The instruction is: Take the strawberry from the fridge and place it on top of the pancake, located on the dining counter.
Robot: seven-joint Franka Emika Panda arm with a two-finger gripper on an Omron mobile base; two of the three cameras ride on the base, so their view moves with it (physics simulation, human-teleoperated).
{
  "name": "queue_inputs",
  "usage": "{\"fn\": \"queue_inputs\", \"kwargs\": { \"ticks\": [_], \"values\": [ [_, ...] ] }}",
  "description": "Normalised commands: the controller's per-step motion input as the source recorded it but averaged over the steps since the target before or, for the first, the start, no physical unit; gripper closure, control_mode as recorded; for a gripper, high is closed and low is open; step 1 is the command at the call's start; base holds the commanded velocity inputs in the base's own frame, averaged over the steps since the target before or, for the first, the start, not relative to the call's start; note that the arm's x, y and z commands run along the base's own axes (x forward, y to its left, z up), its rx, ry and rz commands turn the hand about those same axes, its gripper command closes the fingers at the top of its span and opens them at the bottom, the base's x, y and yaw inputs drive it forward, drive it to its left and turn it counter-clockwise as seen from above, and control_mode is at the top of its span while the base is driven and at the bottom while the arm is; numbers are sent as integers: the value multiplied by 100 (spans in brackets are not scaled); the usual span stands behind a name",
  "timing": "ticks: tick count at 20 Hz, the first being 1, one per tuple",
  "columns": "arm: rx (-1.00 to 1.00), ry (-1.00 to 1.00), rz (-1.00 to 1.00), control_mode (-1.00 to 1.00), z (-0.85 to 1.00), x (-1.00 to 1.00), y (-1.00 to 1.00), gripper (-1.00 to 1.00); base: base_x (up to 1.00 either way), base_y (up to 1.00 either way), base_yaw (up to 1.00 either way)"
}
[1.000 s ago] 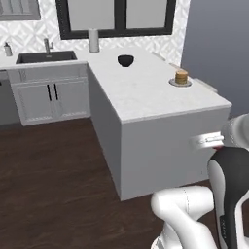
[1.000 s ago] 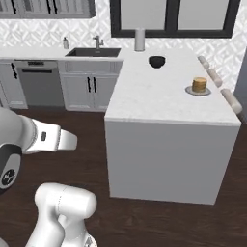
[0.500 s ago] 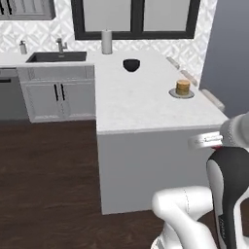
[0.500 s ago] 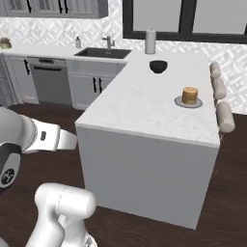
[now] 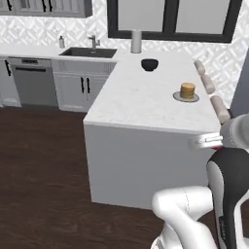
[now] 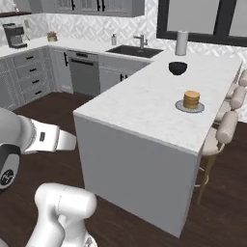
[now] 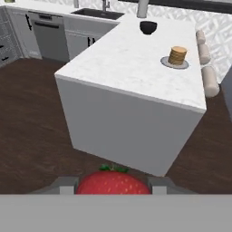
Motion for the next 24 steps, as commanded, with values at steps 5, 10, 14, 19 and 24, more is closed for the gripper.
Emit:
{"fn": "queue_inputs", "kwargs": {
  "ticks": [5, 10, 14, 19, 24],
  "values": [
    [0, 0, 0, 100, 0, 0, 0, 100, 0, -100, 44],
    [0, 0, 0, 100, 0, 0, 0, 100, 0, -100, 44],
    [0, 0, 0, 100, 0, 0, 0, 100, 0, -100, 44],
    [0, 0, 0, 100, 0, 0, 0, 100, -5, -100, 43],
    [0, 0, 0, 100, 0, 0, 0, 100, -3, -100, 40]
  ]
}}
